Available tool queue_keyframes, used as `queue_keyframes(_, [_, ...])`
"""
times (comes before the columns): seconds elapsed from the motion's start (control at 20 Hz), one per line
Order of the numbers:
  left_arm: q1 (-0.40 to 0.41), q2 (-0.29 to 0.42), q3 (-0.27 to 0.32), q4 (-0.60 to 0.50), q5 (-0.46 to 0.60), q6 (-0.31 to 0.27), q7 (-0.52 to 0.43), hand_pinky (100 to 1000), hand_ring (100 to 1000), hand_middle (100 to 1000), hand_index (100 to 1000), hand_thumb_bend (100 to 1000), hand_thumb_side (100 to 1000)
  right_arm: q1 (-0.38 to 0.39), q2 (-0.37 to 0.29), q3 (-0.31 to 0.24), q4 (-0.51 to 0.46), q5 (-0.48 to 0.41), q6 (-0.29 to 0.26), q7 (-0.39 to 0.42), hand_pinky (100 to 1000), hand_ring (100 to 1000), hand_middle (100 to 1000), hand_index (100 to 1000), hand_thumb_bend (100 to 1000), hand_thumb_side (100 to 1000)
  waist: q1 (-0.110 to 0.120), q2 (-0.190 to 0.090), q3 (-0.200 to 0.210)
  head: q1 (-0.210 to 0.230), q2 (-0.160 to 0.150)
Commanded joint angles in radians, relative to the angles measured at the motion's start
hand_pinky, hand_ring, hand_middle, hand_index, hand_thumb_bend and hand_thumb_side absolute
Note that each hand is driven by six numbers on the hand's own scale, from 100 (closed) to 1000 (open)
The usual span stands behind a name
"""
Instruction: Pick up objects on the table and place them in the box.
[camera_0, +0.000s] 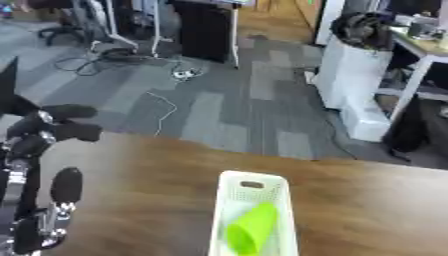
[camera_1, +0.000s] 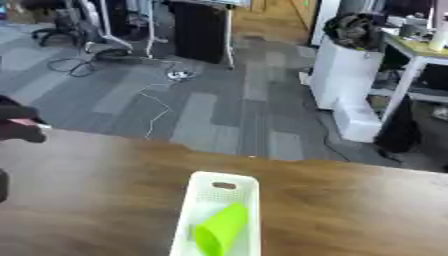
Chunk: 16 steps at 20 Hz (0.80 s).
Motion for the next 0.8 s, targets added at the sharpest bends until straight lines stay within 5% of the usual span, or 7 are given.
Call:
queue_keyframes(0.05, [-0.017,0.025,0.004,-0.015,-0.003,0.003,0.002,462,520,682,689,568,1000,0.008,-0.021,0.015,-0.018,0.042,-0.279,-0.286,100,310,332,443,336,1000,0.002,-0.012,0.005,-0.029,0.024])
queue_keyframes(0.4, [-0.049,0.032,0.014,-0.015,0.016,0.003,0.014,467,523,681,689,576,1000,0.044,-0.021,0.088,-0.018,0.235,-0.262,-0.286,100,305,336,447,333,1000,-0.002,-0.02,0.024,-0.048,0.025])
queue_keyframes(0.8, [-0.031,0.043,0.033,-0.015,0.0,0.008,0.034,468,524,680,688,573,1000,0.019,-0.026,0.123,-0.018,0.288,-0.284,-0.286,100,315,341,448,332,1000,0.001,-0.014,0.019,-0.019,-0.025])
